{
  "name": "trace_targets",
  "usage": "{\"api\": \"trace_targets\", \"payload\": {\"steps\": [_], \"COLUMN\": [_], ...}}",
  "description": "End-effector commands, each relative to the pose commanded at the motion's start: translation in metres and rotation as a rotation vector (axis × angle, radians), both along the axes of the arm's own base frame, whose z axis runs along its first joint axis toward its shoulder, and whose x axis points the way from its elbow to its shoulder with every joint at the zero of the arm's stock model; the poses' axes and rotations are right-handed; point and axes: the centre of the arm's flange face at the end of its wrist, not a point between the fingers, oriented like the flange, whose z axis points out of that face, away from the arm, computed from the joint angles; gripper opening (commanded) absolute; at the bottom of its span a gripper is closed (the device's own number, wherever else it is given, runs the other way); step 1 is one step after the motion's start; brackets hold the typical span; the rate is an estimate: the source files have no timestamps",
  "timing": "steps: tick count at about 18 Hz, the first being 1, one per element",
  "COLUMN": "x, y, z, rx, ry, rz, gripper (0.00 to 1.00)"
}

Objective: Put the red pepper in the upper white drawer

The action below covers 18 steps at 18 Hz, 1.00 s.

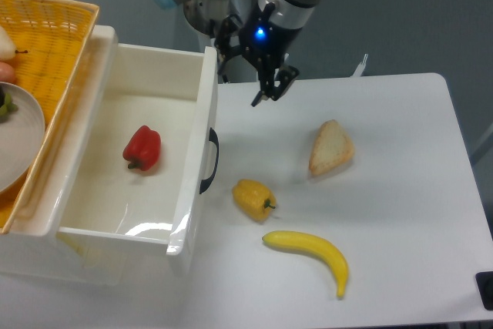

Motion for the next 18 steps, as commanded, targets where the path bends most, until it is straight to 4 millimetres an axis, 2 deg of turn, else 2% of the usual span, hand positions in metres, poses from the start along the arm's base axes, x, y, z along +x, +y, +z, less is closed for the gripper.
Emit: {"api": "trace_targets", "payload": {"steps": [3,7,13,18], "x": [-0.010,-0.022,-0.039,-0.062], "y": [-0.001,-0.009,-0.002,0.007], "z": [-0.002,-0.002,-0.026,-0.053], "rx": [-0.012,-0.098,-0.162,-0.189], "ry": [0.034,0.132,0.158,0.188], "rz": [0.005,-0.003,-0.017,-0.016], "gripper": [1.00,1.00,1.00,1.00]}}
